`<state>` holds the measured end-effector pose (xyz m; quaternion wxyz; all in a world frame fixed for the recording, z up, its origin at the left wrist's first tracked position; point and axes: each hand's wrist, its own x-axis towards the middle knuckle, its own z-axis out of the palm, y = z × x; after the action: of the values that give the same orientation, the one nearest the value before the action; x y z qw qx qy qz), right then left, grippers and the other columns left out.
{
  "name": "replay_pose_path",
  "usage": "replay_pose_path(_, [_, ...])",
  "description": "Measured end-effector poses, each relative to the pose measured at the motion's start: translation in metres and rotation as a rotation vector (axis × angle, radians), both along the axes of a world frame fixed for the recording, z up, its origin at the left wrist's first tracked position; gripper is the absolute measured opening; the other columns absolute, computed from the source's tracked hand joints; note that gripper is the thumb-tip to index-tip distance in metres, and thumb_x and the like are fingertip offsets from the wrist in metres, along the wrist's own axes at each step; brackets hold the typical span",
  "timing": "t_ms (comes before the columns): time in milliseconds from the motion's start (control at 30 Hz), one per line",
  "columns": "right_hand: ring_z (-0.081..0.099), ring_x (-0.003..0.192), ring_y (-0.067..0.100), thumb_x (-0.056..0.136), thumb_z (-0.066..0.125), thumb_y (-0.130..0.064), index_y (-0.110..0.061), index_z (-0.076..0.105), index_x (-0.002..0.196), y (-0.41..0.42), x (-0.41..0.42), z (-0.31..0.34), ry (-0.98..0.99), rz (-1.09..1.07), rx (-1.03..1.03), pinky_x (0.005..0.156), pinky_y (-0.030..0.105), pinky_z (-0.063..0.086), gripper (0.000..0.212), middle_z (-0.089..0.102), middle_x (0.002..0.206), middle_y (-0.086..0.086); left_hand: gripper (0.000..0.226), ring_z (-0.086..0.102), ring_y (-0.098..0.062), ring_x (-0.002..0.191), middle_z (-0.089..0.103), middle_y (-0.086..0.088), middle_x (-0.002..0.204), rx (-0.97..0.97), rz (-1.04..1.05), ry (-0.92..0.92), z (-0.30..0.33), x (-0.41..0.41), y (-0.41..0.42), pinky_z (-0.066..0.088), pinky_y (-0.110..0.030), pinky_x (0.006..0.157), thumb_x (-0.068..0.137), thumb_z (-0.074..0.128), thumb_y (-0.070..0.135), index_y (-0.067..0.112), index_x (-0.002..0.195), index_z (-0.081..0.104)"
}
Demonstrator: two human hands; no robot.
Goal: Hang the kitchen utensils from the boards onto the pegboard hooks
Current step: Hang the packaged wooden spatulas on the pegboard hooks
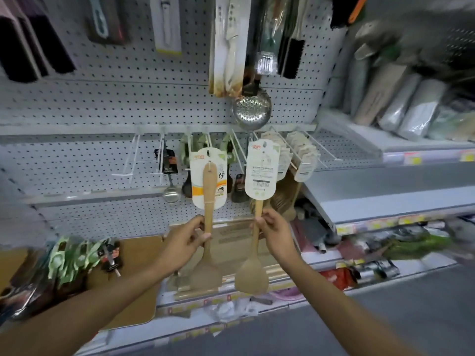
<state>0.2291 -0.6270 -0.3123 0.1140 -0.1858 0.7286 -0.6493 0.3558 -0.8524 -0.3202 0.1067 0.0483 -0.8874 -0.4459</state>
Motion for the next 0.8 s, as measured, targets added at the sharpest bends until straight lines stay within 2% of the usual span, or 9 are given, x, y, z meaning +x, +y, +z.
replay_pose_path(100, [0.063,0.077,0.031,0.096,0.060,-0.018,-0.010,0.062,0.092,0.019,-0.017,-0.002,0.009,-0.046,-0.005,0.069,0.046,0.053,0.009,0.065,0.086,0.027,0.007,0.071,-0.005,0.084,0.073,0.011,0.090,0.002,-0.067,-0.002,0.003,-0.026,0.018,0.060,-0.044,0.076,0.096,0.061,0.034,0.034,0.101,0.057])
replay_pose_path(267, [0.063,0.080,0.024,0.096,0.058,-0.017,0.001,0.059,0.098,0.051,-0.039,-0.011,-0.024,-0.140,0.014,0.074,0.038,0.050,0.017,0.065,0.084,0.016,0.011,0.071,-0.004,0.078,0.070,0.018,0.092,0.013,-0.151,-0.001,0.011,-0.071,0.044,0.061,-0.040,0.076,0.096,0.064,0.027,0.037,0.094,0.060])
replay_pose_path(433, [0.058,0.077,0.026,0.087,0.061,-0.036,-0.021,0.062,0.087,0.083,-0.066,-0.019,-0.039,-0.230,0.055,0.071,0.042,0.046,0.015,0.062,0.082,0.008,0.005,0.071,-0.004,0.083,0.072,0.013,0.094,0.006,-0.246,-0.011,0.004,-0.107,0.060,0.060,-0.043,0.077,0.095,0.062,0.037,0.039,0.100,0.062])
replay_pose_path(533, [0.058,0.074,0.029,0.089,0.058,-0.032,-0.024,0.060,0.081,0.101,-0.078,-0.027,-0.032,-0.294,0.142,0.069,0.045,0.049,0.012,0.061,0.076,0.007,0.017,0.072,-0.009,0.087,0.073,0.010,0.096,0.037,-0.263,-0.035,-0.003,-0.122,0.068,0.060,-0.046,0.081,0.091,0.059,0.050,0.042,0.106,0.062])
replay_pose_path(600, [0.061,0.074,0.033,0.088,0.056,-0.032,-0.025,0.060,0.079,0.114,-0.088,-0.040,-0.055,-0.299,0.219,0.074,0.054,0.056,0.012,0.062,0.073,0.002,0.027,0.072,-0.013,0.090,0.074,0.009,0.096,0.053,-0.266,-0.064,-0.010,-0.129,0.073,0.060,-0.049,0.083,0.087,0.057,0.056,0.044,0.111,0.062])
replay_pose_path(700, [0.064,0.076,0.037,0.081,0.055,-0.045,-0.025,0.058,0.079,0.131,-0.111,-0.062,-0.080,-0.288,0.295,0.071,0.062,0.054,0.020,0.063,0.071,0.003,0.021,0.070,-0.010,0.092,0.072,0.013,0.101,0.015,-0.273,-0.074,-0.015,-0.139,0.082,0.060,-0.045,0.082,0.090,0.059,0.048,0.043,0.110,0.064])
replay_pose_path(800, [0.064,0.075,0.039,0.082,0.055,-0.043,-0.025,0.056,0.075,0.142,-0.137,-0.076,-0.110,-0.285,0.309,0.070,0.062,0.054,0.020,0.061,0.068,0.003,0.013,0.067,-0.002,0.089,0.068,0.022,0.103,-0.073,-0.278,-0.053,-0.016,-0.150,0.092,0.059,-0.036,0.078,0.094,0.062,0.037,0.039,0.106,0.065])
